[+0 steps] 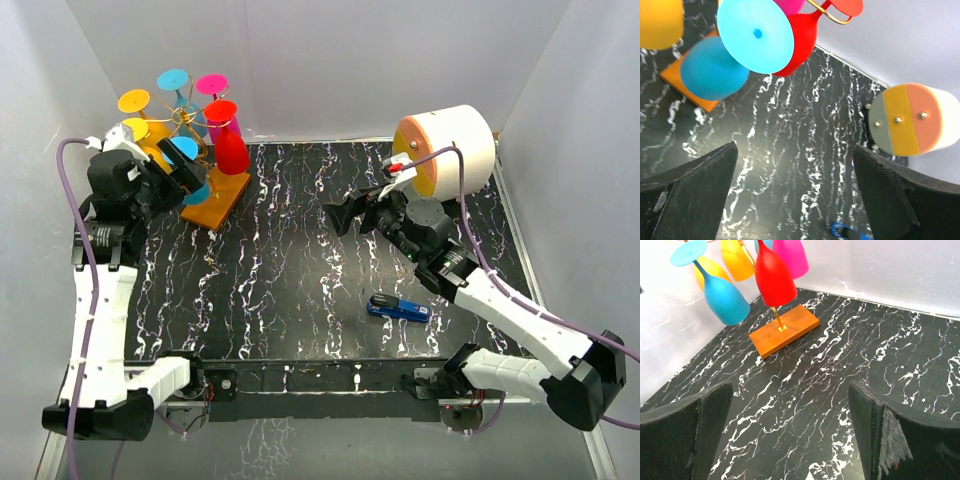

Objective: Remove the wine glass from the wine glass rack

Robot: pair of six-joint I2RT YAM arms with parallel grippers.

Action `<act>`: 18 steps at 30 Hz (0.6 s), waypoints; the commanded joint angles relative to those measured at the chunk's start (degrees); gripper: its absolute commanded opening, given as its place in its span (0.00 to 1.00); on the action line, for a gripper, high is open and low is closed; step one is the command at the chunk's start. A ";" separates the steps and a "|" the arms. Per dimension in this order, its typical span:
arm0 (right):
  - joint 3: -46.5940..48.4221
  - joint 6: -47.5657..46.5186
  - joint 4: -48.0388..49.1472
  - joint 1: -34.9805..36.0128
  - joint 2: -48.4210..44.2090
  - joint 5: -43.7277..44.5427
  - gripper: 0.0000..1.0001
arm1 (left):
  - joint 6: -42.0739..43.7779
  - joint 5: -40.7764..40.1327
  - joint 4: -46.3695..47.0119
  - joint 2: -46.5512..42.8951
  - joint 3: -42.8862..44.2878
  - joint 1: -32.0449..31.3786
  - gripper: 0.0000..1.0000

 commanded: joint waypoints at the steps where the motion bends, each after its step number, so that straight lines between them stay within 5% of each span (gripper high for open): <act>1: -0.58 -1.48 4.69 -0.24 -3.64 -2.21 0.98 | -10.36 3.62 -2.57 2.50 3.35 -0.20 0.99; 10: -2.41 -2.61 5.15 -0.24 -6.35 -1.04 0.98 | -26.42 2.50 4.99 4.72 0.68 1.40 0.98; 18: -3.58 -3.51 5.65 -0.24 -7.02 0.04 0.98 | -33.69 -0.28 10.07 3.55 -5.08 5.70 0.86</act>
